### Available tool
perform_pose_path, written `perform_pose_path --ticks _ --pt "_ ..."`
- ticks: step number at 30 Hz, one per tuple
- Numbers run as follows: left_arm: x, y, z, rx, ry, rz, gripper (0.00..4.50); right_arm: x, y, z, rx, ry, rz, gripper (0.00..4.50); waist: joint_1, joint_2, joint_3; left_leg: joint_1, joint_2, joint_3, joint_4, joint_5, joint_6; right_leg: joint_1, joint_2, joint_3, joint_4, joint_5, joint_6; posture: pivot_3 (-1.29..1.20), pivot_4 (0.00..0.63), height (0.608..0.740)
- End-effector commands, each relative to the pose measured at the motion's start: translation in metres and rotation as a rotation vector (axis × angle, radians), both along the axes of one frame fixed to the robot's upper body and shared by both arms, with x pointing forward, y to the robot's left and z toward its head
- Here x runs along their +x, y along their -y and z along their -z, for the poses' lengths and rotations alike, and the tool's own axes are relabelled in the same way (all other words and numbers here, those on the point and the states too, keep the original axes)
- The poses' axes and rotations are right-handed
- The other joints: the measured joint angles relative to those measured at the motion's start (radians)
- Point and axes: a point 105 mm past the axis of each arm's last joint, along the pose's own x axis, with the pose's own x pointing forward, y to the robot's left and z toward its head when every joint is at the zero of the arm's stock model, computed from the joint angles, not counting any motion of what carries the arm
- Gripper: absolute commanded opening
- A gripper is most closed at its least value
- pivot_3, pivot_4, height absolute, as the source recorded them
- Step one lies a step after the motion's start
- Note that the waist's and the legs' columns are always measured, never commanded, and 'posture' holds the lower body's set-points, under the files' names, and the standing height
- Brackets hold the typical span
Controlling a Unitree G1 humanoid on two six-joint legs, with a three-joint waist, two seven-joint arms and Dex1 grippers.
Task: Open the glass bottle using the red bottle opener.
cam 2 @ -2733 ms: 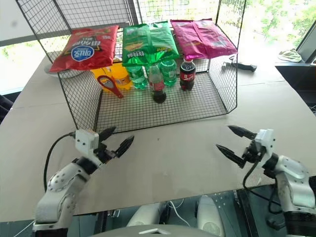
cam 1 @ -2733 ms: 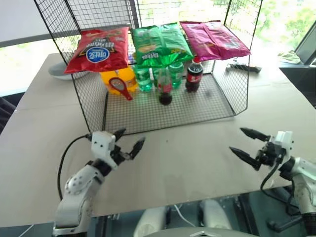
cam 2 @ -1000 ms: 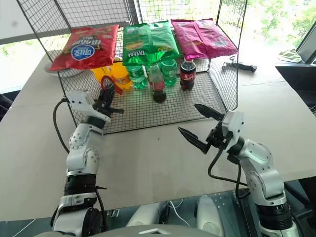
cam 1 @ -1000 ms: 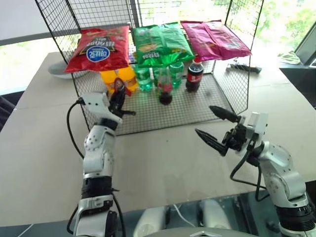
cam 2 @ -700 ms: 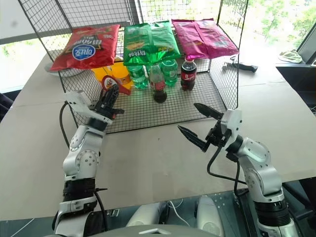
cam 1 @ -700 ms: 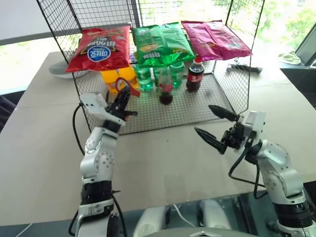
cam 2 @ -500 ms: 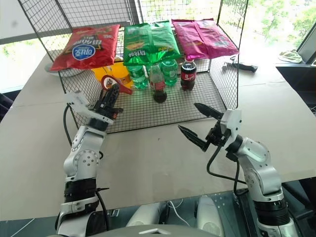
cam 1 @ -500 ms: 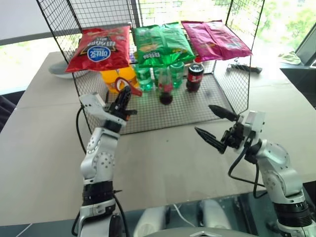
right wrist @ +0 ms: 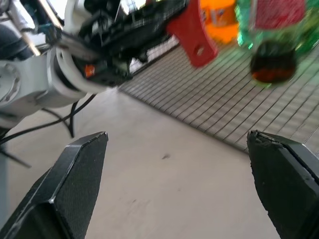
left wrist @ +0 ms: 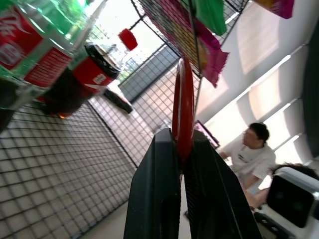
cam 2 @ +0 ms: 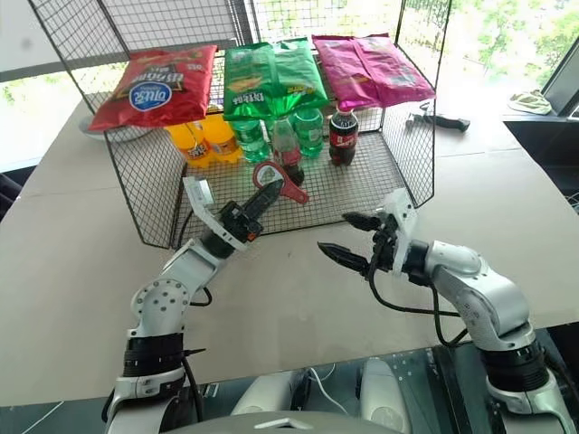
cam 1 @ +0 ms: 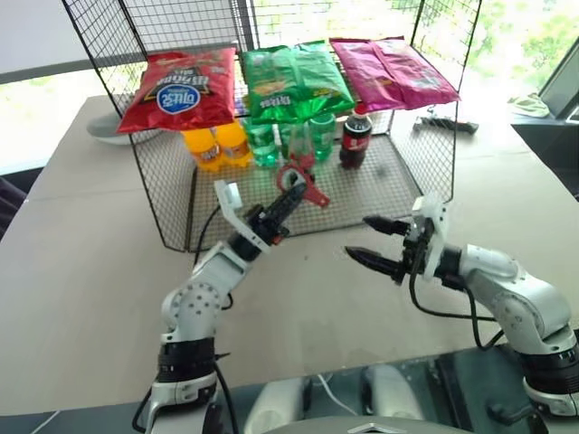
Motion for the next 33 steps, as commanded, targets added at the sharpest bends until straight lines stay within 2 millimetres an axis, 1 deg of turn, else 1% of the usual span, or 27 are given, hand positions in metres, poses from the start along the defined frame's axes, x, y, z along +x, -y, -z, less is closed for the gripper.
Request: perform_pose_path --ticks 1,6,10,14,17,20,21,22,23,24,26,27,28,33 --pt "-0.015 0.01 -0.02 -0.062 0.051 0.151 0.02 -0.011 -0.012 -0.008 -0.009 -0.106 -0.131 4.5 0.0 0.0 0.0 0.0 0.0 0.0 0.0 0.0 0.0 0.0 0.0 0.0 0.0 0.0 0.0 0.0 0.15 0.74" --pt "-0.027 0.016 -0.013 -0.04 0.018 0.264 0.02 -0.007 -0.022 -0.014 0.006 -0.198 -0.22 4.5 0.0 0.0 0.0 0.0 0.0 0.0 0.0 0.0 0.0 0.0 0.0 0.0 0.0 0.0 0.0 0.0 0.15 0.74" --pt "-0.031 0.017 -0.009 -0.022 0.007 0.297 0.02 -0.006 -0.027 -0.021 0.009 -0.24 -0.283 4.5 0.003 0.0 0.0 -0.002 0.0 0.0 0.0 0.0 0.0 -0.001 0.0 0.0 -0.001 0.0 0.0 0.0 0.15 0.74" --pt "-0.032 0.018 -0.005 -0.01 0.003 0.314 0.02 -0.004 -0.035 -0.034 0.029 -0.261 -0.356 4.5 0.002 0.0 0.0 -0.005 -0.001 0.0 0.001 0.0 0.0 -0.004 -0.001 0.0 0.0 0.0 0.0 0.0 0.15 0.74" --pt "-0.033 0.018 -0.003 -0.003 0.002 0.32 0.02 -0.001 -0.039 -0.043 0.064 -0.263 -0.375 4.5 0.001 0.0 0.0 -0.005 -0.001 0.0 0.001 0.0 0.0 -0.005 -0.001 0.0 0.0 0.0 0.0 0.0 0.15 0.74" --pt "-0.033 0.018 0.0 -0.005 -0.007 0.321 0.0 -0.002 -0.041 -0.046 0.077 -0.265 -0.394 3.77 0.001 0.0 0.0 -0.007 -0.001 0.0 0.001 0.0 0.0 -0.007 -0.002 0.0 0.0 0.0 0.0 0.0 0.15 0.74" --pt "-0.034 0.018 0.001 -0.006 -0.009 0.321 0.0 -0.004 -0.041 -0.046 0.079 -0.268 -0.401 3.22 0.002 0.0 0.0 -0.007 -0.001 0.0 0.001 0.0 0.0 -0.007 -0.002 0.0 0.0 0.0 0.0 0.0 0.15 0.74" --pt "-0.034 0.017 0.002 -0.006 -0.01 0.321 0.0 -0.006 -0.041 -0.046 0.072 -0.269 -0.409 2.91 0.003 0.0 0.0 -0.007 -0.001 0.0 0.001 0.0 0.0 -0.007 -0.002 0.0 0.0 0.0 0.0 0.0 0.15 0.74" --pt "-0.034 0.017 0.003 -0.007 -0.011 0.32 0.0 -0.007 -0.041 -0.045 0.065 -0.271 -0.415 2.29 0.002 0.0 0.0 -0.008 -0.001 0.0 0.001 0.0 0.0 -0.007 -0.002 0.0 0.0 0.0 0.0 0.0 0.15 0.74" --pt "-0.034 0.016 0.004 -0.007 -0.012 0.319 0.0 -0.008 -0.041 -0.044 0.061 -0.274 -0.418 1.91 0.002 0.0 0.0 -0.008 -0.001 0.0 0.001 0.0 0.0 -0.008 -0.002 0.0 0.0 0.0 0.0 0.0 0.15 0.74" --pt "-0.035 0.016 0.004 -0.011 -0.013 0.321 0.0 -0.009 -0.041 -0.044 0.063 -0.277 -0.42 0.98 0.002 0.0 0.0 -0.009 -0.002 0.0 0.002 0.0 0.0 -0.009 -0.002 -0.001 0.0 0.0 0.0 0.0 0.15 0.74" --pt "-0.035 0.016 0.004 -0.013 -0.012 0.324 0.0 -0.01 -0.041 -0.045 0.066 -0.279 -0.422 0.62 0.002 0.0 0.0 -0.01 -0.001 -0.001 0.003 0.0 0.0 -0.009 -0.002 -0.001 0.0 0.0 0.0 0.0 0.15 0.74" --pt "-0.035 0.017 0.005 -0.012 -0.012 0.328 0.0 -0.01 -0.041 -0.045 0.068 -0.28 -0.423 0.09 0.001 0.0 0.0 -0.012 -0.001 -0.001 0.004 0.0 0.0 -0.009 -0.002 -0.001 0.0 0.0 0.0 0.0 0.15 0.74" --pt "-0.037 0.019 0.011 0.025 -0.001 0.35 0.0 -0.013 -0.04 -0.043 0.062 -0.29 -0.434 0.09 0.0 0.0 0.0 -0.015 -0.001 -0.003 0.01 0.0 0.0 -0.01 -0.002 -0.003 0.001 0.001 0.0 0.0 0.15 0.74"
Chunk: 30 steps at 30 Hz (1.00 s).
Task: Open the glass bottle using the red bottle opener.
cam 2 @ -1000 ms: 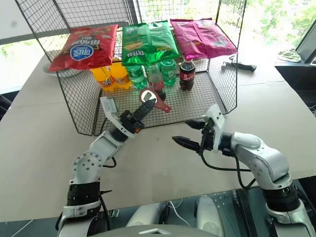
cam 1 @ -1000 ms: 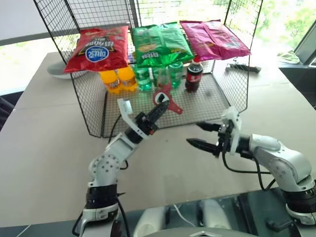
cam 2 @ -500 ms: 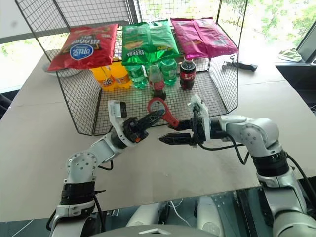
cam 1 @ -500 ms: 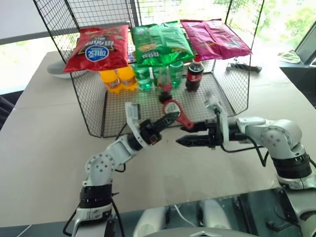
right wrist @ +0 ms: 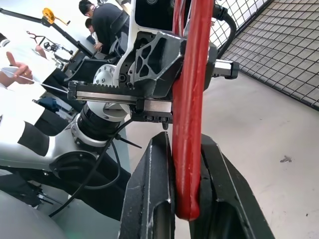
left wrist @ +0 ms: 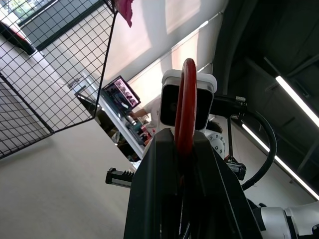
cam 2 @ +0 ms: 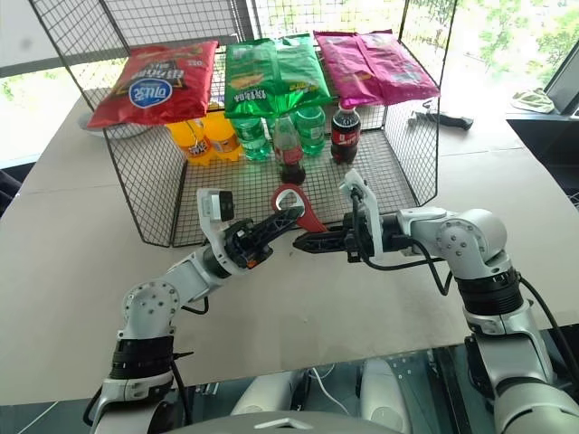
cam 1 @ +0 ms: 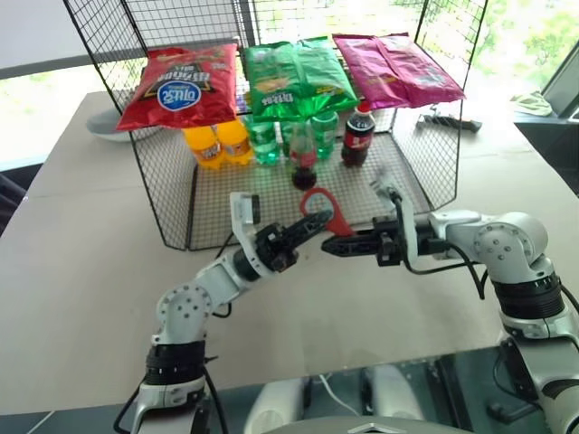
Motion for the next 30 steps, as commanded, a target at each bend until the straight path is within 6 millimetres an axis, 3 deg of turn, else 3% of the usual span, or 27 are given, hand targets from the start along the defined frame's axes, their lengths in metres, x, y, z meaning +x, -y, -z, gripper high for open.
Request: perform_pose_path --ticks 1,6,10,16,24,27,30 --pt "0.002 -0.001 0.007 0.044 0.006 -0.015 0.0 -0.013 -0.003 -0.014 0.047 0.04 -0.071 0.09 0.0 0.0 0.0 0.0 0.0 0.0 0.0 0.0 0.0 0.0 0.0 0.0 0.0 0.0 0.0 0.0 0.15 0.74" --pt "0.002 -0.002 0.007 0.067 0.059 -0.032 0.0 -0.011 -0.001 -0.006 0.019 0.04 -0.043 0.09 0.002 0.0 0.0 -0.001 0.0 -0.001 0.0 0.0 0.0 0.0 0.0 -0.001 0.0 0.0 0.0 0.0 0.15 0.74" --pt "0.002 -0.001 0.009 0.081 0.083 -0.044 1.53 -0.01 -0.001 -0.001 0.012 0.036 -0.023 0.0 0.002 0.0 0.0 -0.001 0.0 -0.001 0.0 0.0 0.0 0.0 0.0 -0.001 0.0 0.0 0.0 0.0 0.15 0.74" --pt "0.004 -0.004 0.007 0.08 0.087 -0.077 4.44 -0.005 0.005 0.005 0.03 0.036 0.061 0.0 0.003 0.0 0.0 -0.001 0.0 -0.001 0.001 0.0 0.0 0.0 0.0 -0.001 0.0 0.0 0.0 0.0 0.15 0.74" --pt "0.019 -0.031 -0.001 0.12 0.172 -0.335 4.48 0.022 0.049 0.032 -0.01 0.137 0.437 0.0 0.004 0.0 0.0 -0.001 -0.001 -0.001 0.001 0.0 0.0 0.0 -0.001 -0.001 0.0 0.0 0.0 0.0 0.15 0.74" --pt "0.04 -0.05 -0.006 0.216 0.282 -0.593 4.48 0.041 0.072 0.026 0.017 0.265 0.662 0.0 0.004 0.0 0.0 -0.001 0.0 -0.001 0.001 0.0 0.0 0.0 0.0 -0.001 0.0 0.0 0.0 0.0 0.15 0.74" --pt "0.053 -0.053 -0.01 0.308 0.406 -0.713 4.48 0.05 0.083 0.02 0.036 0.346 0.784 0.0 0.005 0.0 0.0 0.0 -0.001 0.0 0.002 0.0 0.0 0.0 0.0 0.0 0.001 0.0 0.0 0.0 0.15 0.74"
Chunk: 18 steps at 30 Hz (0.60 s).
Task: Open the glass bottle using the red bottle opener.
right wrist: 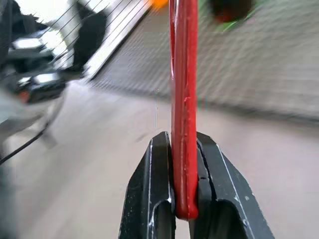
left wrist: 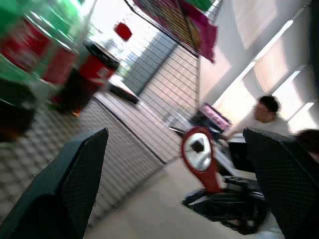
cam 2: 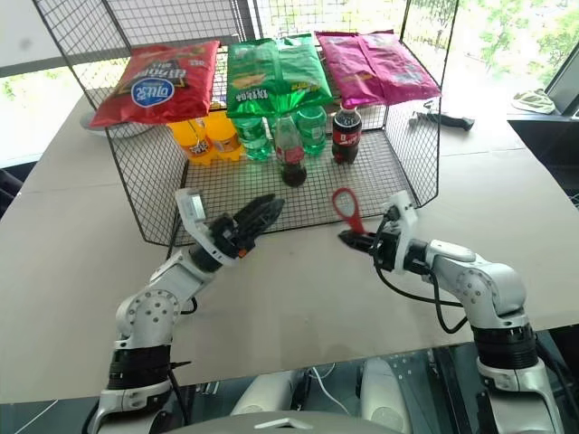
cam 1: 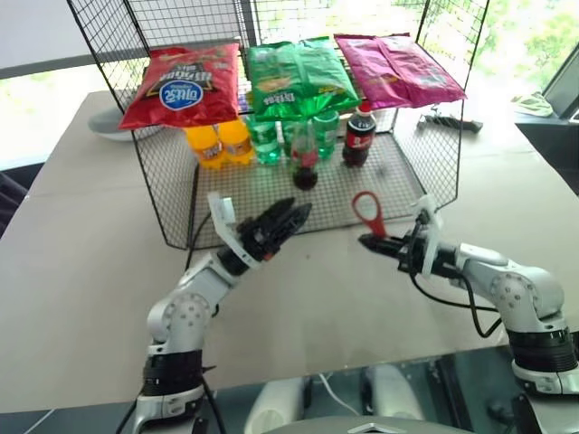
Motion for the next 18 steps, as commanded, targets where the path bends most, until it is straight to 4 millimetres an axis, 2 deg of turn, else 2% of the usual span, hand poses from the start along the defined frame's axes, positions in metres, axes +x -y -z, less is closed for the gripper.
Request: perform_pose_path --ticks 1,8,12,18 --pt "0.012 -0.003 -0.013 0.098 0.146 -0.122 4.48 0.008 0.011 -0.023 0.005 0.15 0.113 0.0 0.0 0.0 0.0 0.0 0.0 0.0 0.0 0.0 0.0 0.0 0.0 0.0 0.0 0.0 0.0 0.0 0.15 0.74" --pt "0.053 0.0 0.0 0.288 0.189 -0.253 4.48 0.016 0.008 -0.043 0.022 0.299 0.213 0.0 -0.001 0.0 0.0 -0.001 -0.001 -0.001 0.0 0.0 0.0 0.0 0.001 -0.001 0.0 0.0 0.0 0.0 0.15 0.74" --pt "0.071 0.006 0.004 0.373 0.22 -0.265 4.48 0.011 -0.001 -0.052 -0.017 0.392 0.225 0.0 -0.004 0.0 0.0 0.0 -0.001 0.0 0.0 0.0 0.0 0.0 0.001 0.0 0.0 0.0 0.0 0.0 0.15 0.74" --pt "0.099 0.018 -0.006 0.418 0.27 -0.305 4.48 0.0 -0.004 -0.049 -0.078 0.461 0.273 0.0 0.0 -0.001 -0.001 -0.001 -0.002 -0.003 0.002 0.0 0.0 0.0 0.0 -0.003 0.0 0.0 0.0 0.0 0.15 0.74"
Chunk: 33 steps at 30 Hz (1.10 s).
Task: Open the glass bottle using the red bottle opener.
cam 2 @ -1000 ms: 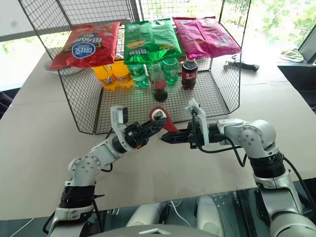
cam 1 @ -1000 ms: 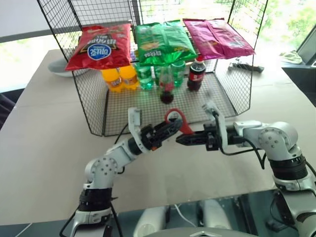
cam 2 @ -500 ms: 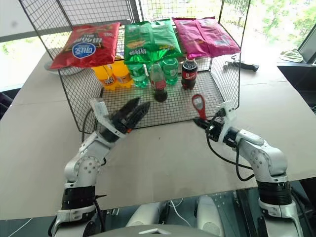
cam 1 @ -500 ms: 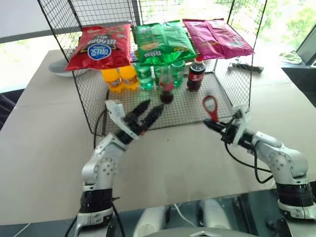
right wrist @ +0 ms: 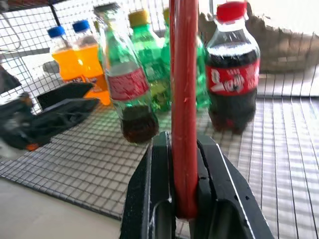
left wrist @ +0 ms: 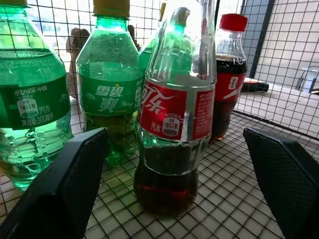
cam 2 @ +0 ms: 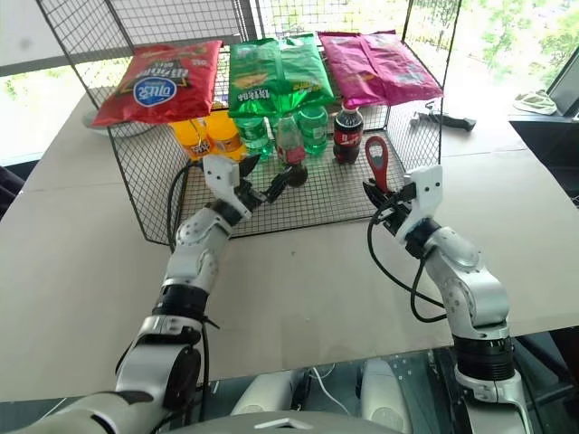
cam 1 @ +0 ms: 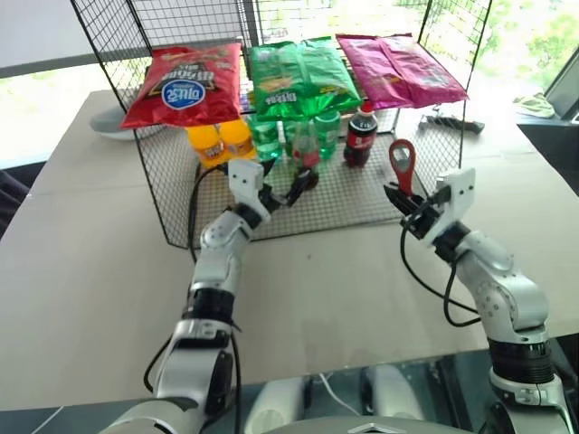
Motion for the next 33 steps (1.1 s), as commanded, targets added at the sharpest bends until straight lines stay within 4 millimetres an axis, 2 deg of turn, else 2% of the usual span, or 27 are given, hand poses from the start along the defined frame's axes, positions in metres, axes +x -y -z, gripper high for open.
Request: perform_pose_path --ticks 1,7,11,13,14,17,20,26,33 --pt "0.01 0.008 -0.014 0.02 0.069 0.0 4.48 -0.008 -0.001 -0.007 -0.028 0.071 0.026 0.0 -0.001 0.0 0.0 0.0 -0.001 0.0 0.0 0.0 0.0 0.0 0.0 0.0 0.0 0.0 0.0 0.0 0.15 0.74" --pt "0.025 0.032 -0.016 0.052 0.04 0.03 4.48 -0.012 -0.009 -0.005 -0.025 0.081 0.034 0.0 -0.008 0.0 0.0 0.0 -0.001 0.0 0.0 0.0 0.0 0.0 0.0 0.0 0.0 0.0 0.0 0.0 0.15 0.74" --pt "0.035 0.035 -0.023 0.044 0.026 0.001 4.48 -0.012 -0.01 -0.005 -0.022 0.083 0.037 0.0 -0.018 0.0 0.0 0.0 -0.001 0.0 0.001 0.0 0.0 0.0 0.0 0.0 0.002 0.0 0.0 0.0 0.15 0.74" --pt "0.037 0.035 -0.026 0.037 0.026 -0.009 3.96 -0.012 -0.009 -0.005 -0.02 0.084 0.042 0.0 -0.023 0.0 0.0 0.0 -0.001 0.0 0.001 0.0 0.0 0.0 0.0 0.0 0.002 0.0 0.0 0.0 0.15 0.74" --pt "0.037 0.036 -0.027 0.041 0.031 -0.004 3.48 -0.012 -0.009 -0.005 -0.021 0.084 0.044 0.0 -0.025 0.0 0.0 0.0 -0.002 0.0 0.001 0.0 0.0 0.0 0.0 0.0 0.002 0.0 0.0 0.0 0.15 0.74" --pt "0.038 0.036 -0.027 0.057 0.031 -0.008 2.59 -0.011 -0.008 -0.004 -0.021 0.085 0.047 0.0 -0.028 0.0 0.0 0.0 -0.001 0.0 0.001 0.0 0.0 0.0 0.0 0.0 0.002 0.0 0.0 0.0 0.15 0.74" --pt "0.037 0.036 -0.027 0.053 0.036 0.002 2.59 -0.01 -0.007 -0.005 -0.02 0.087 0.047 0.0 -0.028 0.0 0.0 0.0 -0.001 0.0 0.001 0.0 0.0 0.0 0.0 0.0 0.003 0.0 0.0 0.0 0.15 0.74" --pt "0.021 0.042 -0.034 0.05 0.095 0.125 2.59 -0.007 -0.006 -0.006 -0.019 0.091 0.049 0.0 -0.029 0.0 0.0 0.0 -0.001 0.0 0.001 0.0 0.0 0.0 0.0 0.0 0.004 0.0 0.0 0.0 0.15 0.74" --pt "-0.031 0.049 -0.033 0.075 0.092 0.369 2.59 -0.003 0.006 -0.011 -0.032 0.109 0.085 0.0 -0.032 0.0 0.0 0.0 -0.001 0.0 0.001 0.0 0.0 -0.001 0.0 0.001 0.004 0.0 0.0 0.0 0.15 0.74"
